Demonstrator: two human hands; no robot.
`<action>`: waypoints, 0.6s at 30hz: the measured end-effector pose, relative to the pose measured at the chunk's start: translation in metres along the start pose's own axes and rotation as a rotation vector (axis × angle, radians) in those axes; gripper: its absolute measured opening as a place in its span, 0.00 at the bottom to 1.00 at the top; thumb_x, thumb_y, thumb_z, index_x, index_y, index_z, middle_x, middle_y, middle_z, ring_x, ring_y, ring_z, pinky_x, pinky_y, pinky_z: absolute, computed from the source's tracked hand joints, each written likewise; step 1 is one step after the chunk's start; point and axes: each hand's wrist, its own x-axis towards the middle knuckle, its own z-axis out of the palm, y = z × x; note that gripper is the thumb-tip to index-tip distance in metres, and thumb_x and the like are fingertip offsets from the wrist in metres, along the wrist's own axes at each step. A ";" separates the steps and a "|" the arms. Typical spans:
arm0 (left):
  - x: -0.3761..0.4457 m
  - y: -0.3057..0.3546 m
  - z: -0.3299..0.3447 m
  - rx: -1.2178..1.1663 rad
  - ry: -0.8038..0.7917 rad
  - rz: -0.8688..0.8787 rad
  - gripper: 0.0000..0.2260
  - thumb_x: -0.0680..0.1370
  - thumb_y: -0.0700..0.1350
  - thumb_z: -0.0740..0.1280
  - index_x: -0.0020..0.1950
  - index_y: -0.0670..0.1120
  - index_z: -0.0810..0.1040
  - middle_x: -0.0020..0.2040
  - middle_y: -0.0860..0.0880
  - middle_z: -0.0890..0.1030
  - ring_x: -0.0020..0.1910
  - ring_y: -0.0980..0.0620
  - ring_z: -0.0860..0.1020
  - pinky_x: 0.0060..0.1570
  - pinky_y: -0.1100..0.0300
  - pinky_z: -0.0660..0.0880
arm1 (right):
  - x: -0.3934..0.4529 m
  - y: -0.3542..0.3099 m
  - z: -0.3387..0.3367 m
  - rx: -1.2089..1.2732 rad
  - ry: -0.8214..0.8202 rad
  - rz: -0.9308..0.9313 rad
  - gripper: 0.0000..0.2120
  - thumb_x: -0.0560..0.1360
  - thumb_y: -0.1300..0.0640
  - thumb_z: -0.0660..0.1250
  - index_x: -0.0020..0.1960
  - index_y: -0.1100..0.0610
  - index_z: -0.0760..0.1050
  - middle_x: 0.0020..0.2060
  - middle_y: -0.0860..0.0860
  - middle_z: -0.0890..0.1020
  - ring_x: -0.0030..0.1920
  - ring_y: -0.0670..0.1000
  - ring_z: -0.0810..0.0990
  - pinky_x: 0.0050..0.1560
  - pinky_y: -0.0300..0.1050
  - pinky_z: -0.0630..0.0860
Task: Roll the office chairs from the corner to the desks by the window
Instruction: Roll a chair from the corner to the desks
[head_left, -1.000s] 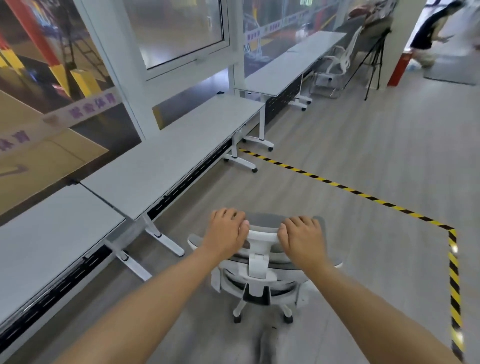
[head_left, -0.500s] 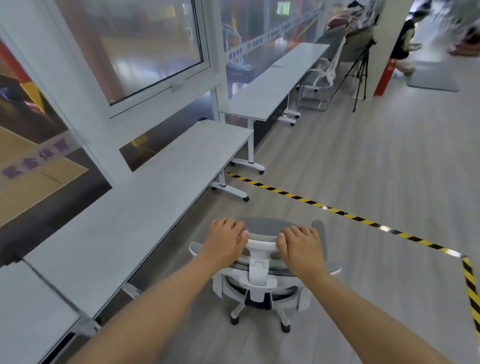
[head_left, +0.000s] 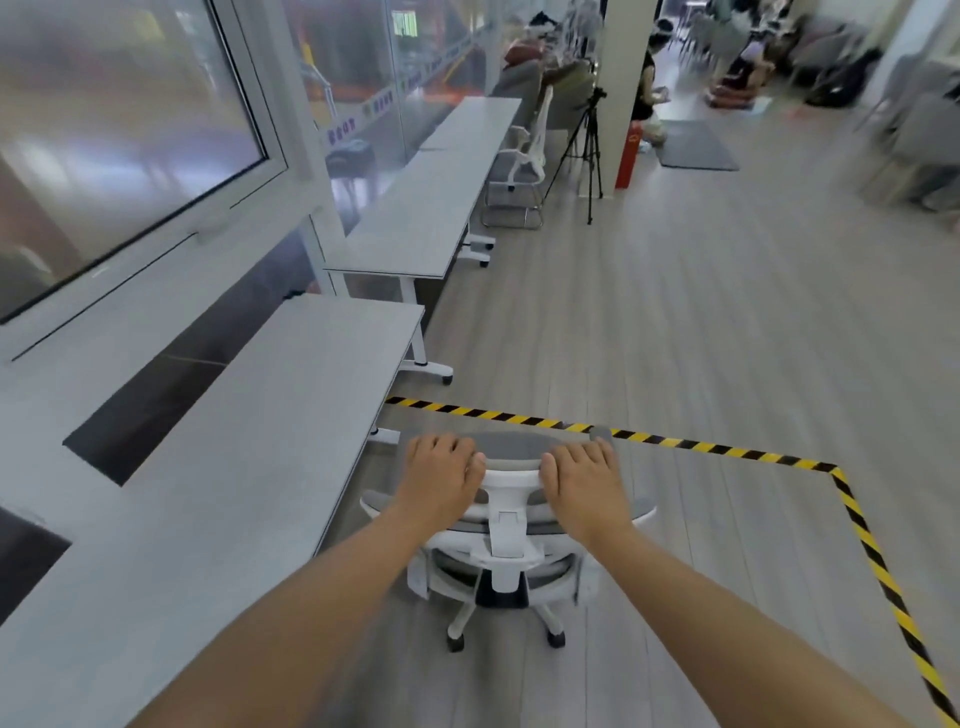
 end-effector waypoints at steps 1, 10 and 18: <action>0.013 -0.008 0.003 -0.001 -0.003 0.007 0.16 0.82 0.53 0.50 0.47 0.48 0.75 0.43 0.49 0.77 0.42 0.48 0.68 0.47 0.51 0.67 | 0.013 0.000 0.004 -0.002 -0.015 0.012 0.21 0.81 0.50 0.45 0.46 0.52 0.77 0.42 0.49 0.80 0.47 0.55 0.77 0.63 0.52 0.65; 0.118 -0.063 0.035 -0.035 -0.017 0.032 0.18 0.82 0.54 0.49 0.48 0.49 0.76 0.45 0.50 0.78 0.45 0.47 0.71 0.51 0.48 0.69 | 0.111 0.011 0.046 0.019 -0.038 0.019 0.21 0.82 0.48 0.44 0.46 0.50 0.75 0.43 0.46 0.78 0.49 0.53 0.74 0.62 0.51 0.67; 0.185 -0.091 0.041 -0.034 0.020 0.049 0.17 0.82 0.53 0.51 0.46 0.48 0.76 0.41 0.49 0.78 0.41 0.47 0.71 0.47 0.50 0.71 | 0.182 0.017 0.069 0.032 -0.123 0.032 0.22 0.83 0.45 0.42 0.49 0.49 0.74 0.46 0.46 0.77 0.51 0.52 0.73 0.65 0.50 0.63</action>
